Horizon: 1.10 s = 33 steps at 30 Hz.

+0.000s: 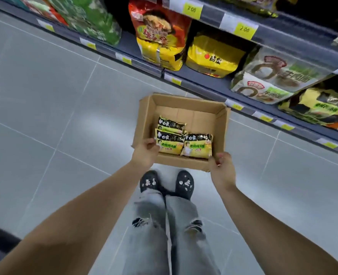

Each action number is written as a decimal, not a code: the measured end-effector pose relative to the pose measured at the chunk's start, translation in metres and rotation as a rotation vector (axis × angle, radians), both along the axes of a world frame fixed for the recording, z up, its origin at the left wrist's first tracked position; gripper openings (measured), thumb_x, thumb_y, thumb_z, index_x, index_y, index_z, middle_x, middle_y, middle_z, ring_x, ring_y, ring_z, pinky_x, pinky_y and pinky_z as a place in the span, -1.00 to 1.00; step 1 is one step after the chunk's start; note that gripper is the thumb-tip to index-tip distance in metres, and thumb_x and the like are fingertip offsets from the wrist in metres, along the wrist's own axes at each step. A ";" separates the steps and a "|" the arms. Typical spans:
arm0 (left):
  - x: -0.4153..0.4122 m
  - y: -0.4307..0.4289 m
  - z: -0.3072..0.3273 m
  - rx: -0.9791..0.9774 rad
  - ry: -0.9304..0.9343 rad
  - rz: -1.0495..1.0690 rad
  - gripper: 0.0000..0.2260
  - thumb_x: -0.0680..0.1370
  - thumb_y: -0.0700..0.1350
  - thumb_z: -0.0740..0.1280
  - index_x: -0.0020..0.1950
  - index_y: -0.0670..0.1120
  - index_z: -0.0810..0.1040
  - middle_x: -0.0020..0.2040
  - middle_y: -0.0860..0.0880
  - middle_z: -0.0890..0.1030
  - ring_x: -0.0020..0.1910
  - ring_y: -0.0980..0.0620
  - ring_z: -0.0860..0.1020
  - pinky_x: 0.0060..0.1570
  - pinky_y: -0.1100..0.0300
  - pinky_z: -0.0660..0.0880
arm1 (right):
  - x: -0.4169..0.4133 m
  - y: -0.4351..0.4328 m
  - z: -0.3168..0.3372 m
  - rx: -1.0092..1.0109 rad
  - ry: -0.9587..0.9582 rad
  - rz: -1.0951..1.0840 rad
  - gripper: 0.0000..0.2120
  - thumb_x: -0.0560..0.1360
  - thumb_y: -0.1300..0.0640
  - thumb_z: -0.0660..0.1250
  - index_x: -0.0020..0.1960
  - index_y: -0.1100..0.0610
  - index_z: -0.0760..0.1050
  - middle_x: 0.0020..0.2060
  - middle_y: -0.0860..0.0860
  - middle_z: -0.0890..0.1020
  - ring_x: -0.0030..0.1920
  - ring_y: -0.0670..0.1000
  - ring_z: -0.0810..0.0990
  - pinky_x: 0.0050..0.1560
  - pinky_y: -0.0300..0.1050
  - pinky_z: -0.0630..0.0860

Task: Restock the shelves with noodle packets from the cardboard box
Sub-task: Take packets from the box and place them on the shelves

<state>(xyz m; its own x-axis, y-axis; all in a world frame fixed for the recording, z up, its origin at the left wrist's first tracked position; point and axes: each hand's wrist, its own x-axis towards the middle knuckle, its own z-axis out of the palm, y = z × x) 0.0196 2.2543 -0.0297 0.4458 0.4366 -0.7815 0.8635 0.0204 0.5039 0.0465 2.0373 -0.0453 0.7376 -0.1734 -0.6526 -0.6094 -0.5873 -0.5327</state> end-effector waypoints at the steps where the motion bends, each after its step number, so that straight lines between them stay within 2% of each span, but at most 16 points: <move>1: 0.006 0.005 -0.023 -0.003 0.005 -0.018 -0.69 0.54 -0.16 0.31 0.28 -0.14 0.44 0.18 -0.17 0.58 0.13 -0.14 0.56 0.23 -0.01 0.47 | 0.008 0.006 -0.022 -0.003 0.003 -0.015 -0.73 0.52 0.05 0.27 0.19 0.10 0.37 -0.03 0.03 0.59 -0.04 0.11 0.56 -0.07 -0.05 0.47; 4: 0.024 0.019 -0.107 -0.005 0.036 -0.129 -0.66 0.53 -0.11 0.33 0.29 -0.09 0.45 0.09 -0.06 0.59 0.05 -0.07 0.58 0.15 0.02 0.52 | 0.028 0.020 -0.095 -0.033 -0.036 -0.074 -0.73 0.52 0.03 0.27 0.18 0.09 0.39 -0.05 0.02 0.59 -0.03 0.11 0.58 -0.03 0.06 0.54; 6: 0.033 0.024 -0.168 0.018 0.092 -0.260 -0.68 0.55 -0.10 0.29 0.29 -0.12 0.45 0.08 -0.04 0.60 -0.10 0.01 0.55 -0.03 0.22 0.53 | 0.039 0.024 -0.144 -0.054 -0.071 -0.087 -0.72 0.53 0.05 0.27 0.20 0.11 0.39 -0.05 -0.01 0.55 -0.03 0.08 0.55 -0.04 -0.03 0.48; 8: 0.036 0.027 -0.220 0.087 0.156 -0.387 -0.70 0.56 -0.07 0.25 0.26 -0.14 0.46 0.09 -0.04 0.60 -0.17 0.06 0.52 -0.22 0.36 0.43 | 0.043 0.025 -0.190 -0.073 -0.093 -0.065 -0.73 0.54 0.09 0.26 0.22 0.12 0.39 -0.03 0.01 0.55 0.00 0.08 0.53 -0.05 -0.09 0.41; 12: 0.036 0.022 -0.295 0.145 0.205 -0.309 -0.68 0.53 -0.07 0.31 0.25 -0.13 0.44 0.11 -0.03 0.56 -0.04 0.00 0.50 -0.10 0.20 0.41 | 0.045 0.015 -0.267 -0.091 -0.105 0.049 -0.68 0.55 0.11 0.23 0.29 0.03 0.40 0.13 0.06 0.55 0.11 0.10 0.52 0.02 -0.12 0.38; 15: 0.039 0.021 -0.333 0.149 0.175 -0.220 -0.59 0.47 -0.05 0.41 0.26 -0.09 0.42 0.23 -0.07 0.53 0.17 -0.07 0.53 0.18 0.10 0.47 | 0.046 0.010 -0.303 -0.147 -0.133 0.117 -0.62 0.54 0.14 0.23 0.36 0.03 0.39 0.25 0.14 0.49 0.25 0.19 0.44 0.23 0.01 0.37; 18: 0.038 0.021 -0.356 0.171 0.182 -0.241 -0.62 0.49 0.01 0.38 0.25 -0.08 0.44 0.22 -0.08 0.55 0.20 -0.10 0.52 0.23 -0.01 0.46 | 0.050 0.005 -0.322 -0.218 -0.108 0.088 -0.57 0.53 0.14 0.23 0.39 0.02 0.36 0.34 0.17 0.40 0.33 0.22 0.35 0.35 0.03 0.28; 21: 0.039 0.024 -0.361 0.216 0.157 -0.340 -0.71 0.55 0.03 0.30 0.14 -0.16 0.49 0.13 -0.13 0.57 0.11 -0.12 0.54 0.12 0.09 0.48 | 0.057 0.003 -0.333 -0.222 -0.031 -0.028 -0.50 0.50 0.13 0.24 0.43 -0.01 0.30 0.39 0.12 0.35 0.36 0.21 0.32 0.39 0.06 0.27; 23: 0.040 0.027 -0.357 0.275 0.059 -0.353 -0.72 0.56 0.04 0.28 0.04 -0.19 0.50 0.09 -0.16 0.55 0.06 -0.13 0.53 0.10 0.04 0.50 | 0.065 0.001 -0.338 -0.199 -0.001 -0.053 -0.45 0.47 0.11 0.25 0.45 -0.01 0.26 0.39 0.10 0.36 0.36 0.20 0.33 0.37 0.08 0.29; 26: 0.045 0.031 -0.344 0.311 -0.057 -0.321 -0.77 0.59 0.03 0.21 0.03 -0.14 0.40 0.11 -0.18 0.48 0.05 -0.13 0.50 0.06 0.01 0.49 | 0.074 -0.001 -0.345 -0.195 0.067 -0.077 -0.39 0.44 0.05 0.27 0.46 -0.01 0.20 0.37 0.11 0.38 0.35 0.22 0.35 0.35 0.09 0.32; 28: 0.047 0.032 -0.340 0.219 -0.032 -0.268 -0.79 0.61 0.03 0.17 0.04 -0.10 0.28 0.01 -0.09 0.48 -0.09 -0.04 0.51 -0.15 0.15 0.50 | 0.077 -0.002 -0.350 -0.208 0.144 -0.090 -0.35 0.45 0.00 0.29 0.47 0.01 0.13 0.36 0.14 0.39 0.33 0.25 0.38 0.31 0.09 0.36; 30: 0.047 0.030 -0.338 0.151 0.027 -0.288 -0.72 0.59 0.01 0.24 0.06 -0.08 0.16 -0.14 0.05 0.42 -0.27 0.11 0.46 -0.38 0.31 0.44 | 0.078 -0.005 -0.352 -0.236 0.200 -0.081 -0.32 0.46 0.00 0.32 0.48 0.04 0.09 0.34 0.16 0.41 0.31 0.26 0.41 0.25 0.08 0.40; 32: 0.045 0.029 -0.338 0.153 0.038 -0.358 -0.63 0.54 -0.07 0.35 0.13 -0.09 0.16 -0.13 0.11 0.41 -0.26 0.22 0.42 -0.29 0.33 0.41 | 0.078 -0.007 -0.349 -0.245 0.222 -0.092 -0.31 0.43 0.02 0.41 0.45 0.12 0.16 0.29 0.16 0.46 0.25 0.24 0.46 0.19 0.07 0.43; 33: 0.044 0.029 -0.335 0.157 0.026 -0.375 -0.59 0.51 -0.11 0.38 0.18 -0.10 0.19 -0.08 0.11 0.43 -0.19 0.20 0.45 -0.19 0.30 0.42 | 0.077 -0.008 -0.347 -0.230 0.223 -0.094 -0.34 0.40 0.02 0.45 0.40 0.17 0.27 0.22 0.16 0.51 0.18 0.22 0.51 0.14 0.06 0.47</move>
<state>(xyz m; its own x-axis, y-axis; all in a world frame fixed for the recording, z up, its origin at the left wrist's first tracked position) 0.0636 2.2830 -0.3649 0.5777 0.3625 -0.7313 0.8089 -0.3738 0.4538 0.1234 2.0297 -0.3923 0.5546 -0.3954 -0.7322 -0.7533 -0.6125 -0.2398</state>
